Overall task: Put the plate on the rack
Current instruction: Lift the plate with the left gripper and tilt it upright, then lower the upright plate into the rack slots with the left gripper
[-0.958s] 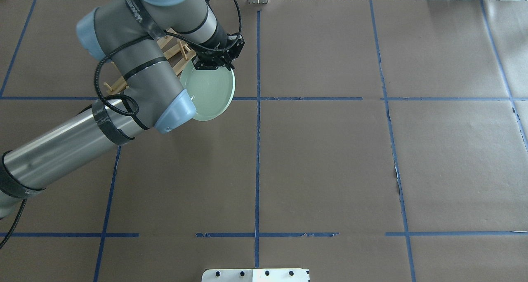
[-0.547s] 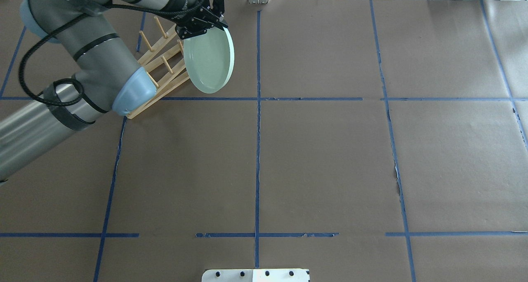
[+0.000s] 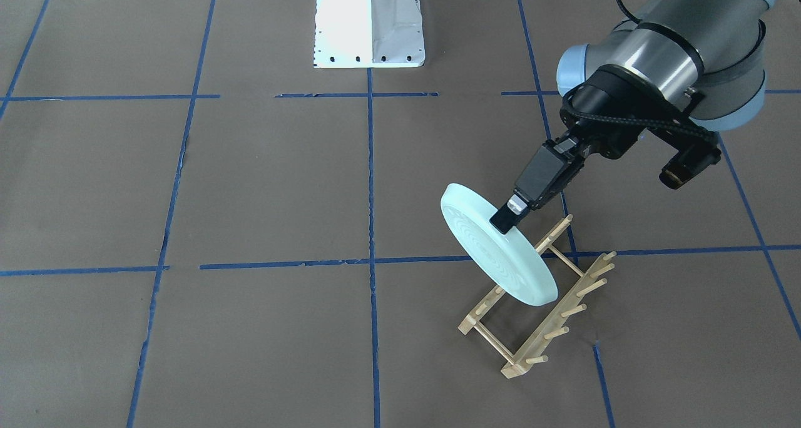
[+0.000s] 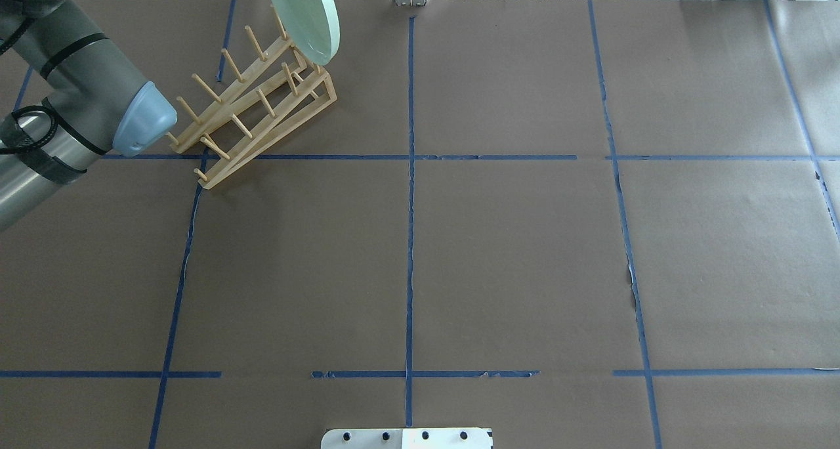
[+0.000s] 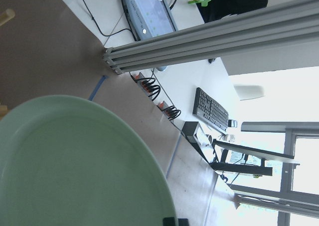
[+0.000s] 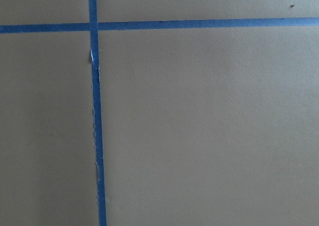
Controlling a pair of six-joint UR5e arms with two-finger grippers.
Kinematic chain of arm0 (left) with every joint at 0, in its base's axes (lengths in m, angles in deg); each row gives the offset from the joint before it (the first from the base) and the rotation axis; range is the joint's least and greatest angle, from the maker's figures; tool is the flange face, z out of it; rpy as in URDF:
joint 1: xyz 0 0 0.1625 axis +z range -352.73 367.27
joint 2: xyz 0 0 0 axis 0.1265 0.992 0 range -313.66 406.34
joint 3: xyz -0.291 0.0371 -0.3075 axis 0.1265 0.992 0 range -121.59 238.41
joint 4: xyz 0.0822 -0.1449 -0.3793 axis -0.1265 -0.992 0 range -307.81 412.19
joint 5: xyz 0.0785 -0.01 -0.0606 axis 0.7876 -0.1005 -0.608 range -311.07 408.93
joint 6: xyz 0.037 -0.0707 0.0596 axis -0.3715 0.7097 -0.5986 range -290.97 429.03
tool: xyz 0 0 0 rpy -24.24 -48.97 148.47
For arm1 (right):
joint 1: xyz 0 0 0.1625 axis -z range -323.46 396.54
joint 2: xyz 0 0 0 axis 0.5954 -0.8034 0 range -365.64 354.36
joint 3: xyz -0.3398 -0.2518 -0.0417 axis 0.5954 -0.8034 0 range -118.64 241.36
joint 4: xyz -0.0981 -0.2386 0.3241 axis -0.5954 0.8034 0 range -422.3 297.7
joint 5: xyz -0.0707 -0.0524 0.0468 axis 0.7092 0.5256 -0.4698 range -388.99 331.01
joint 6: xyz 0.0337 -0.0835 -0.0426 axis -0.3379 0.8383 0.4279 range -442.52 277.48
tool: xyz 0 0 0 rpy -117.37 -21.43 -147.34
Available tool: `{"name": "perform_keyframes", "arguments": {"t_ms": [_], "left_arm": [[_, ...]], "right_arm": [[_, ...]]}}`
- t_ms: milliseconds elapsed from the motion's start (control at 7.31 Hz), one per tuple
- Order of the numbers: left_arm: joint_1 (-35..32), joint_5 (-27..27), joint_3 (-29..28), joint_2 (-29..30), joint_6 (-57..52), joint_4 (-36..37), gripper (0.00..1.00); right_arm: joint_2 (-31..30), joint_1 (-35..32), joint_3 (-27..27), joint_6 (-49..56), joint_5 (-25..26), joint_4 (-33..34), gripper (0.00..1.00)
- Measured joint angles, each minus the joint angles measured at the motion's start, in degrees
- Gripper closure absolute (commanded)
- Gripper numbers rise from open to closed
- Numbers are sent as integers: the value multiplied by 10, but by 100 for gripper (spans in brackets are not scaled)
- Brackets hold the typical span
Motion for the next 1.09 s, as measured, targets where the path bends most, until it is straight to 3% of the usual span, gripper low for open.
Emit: {"name": "perform_keyframes", "arguments": {"t_ms": [411, 1095], "left_arm": [[0, 71, -46, -33, 5, -105, 100], [4, 77, -84, -55, -15, -138, 100]], "right_arm": [[0, 0, 0, 0, 0, 0, 0], [0, 0, 0, 0, 0, 0, 0]]}}
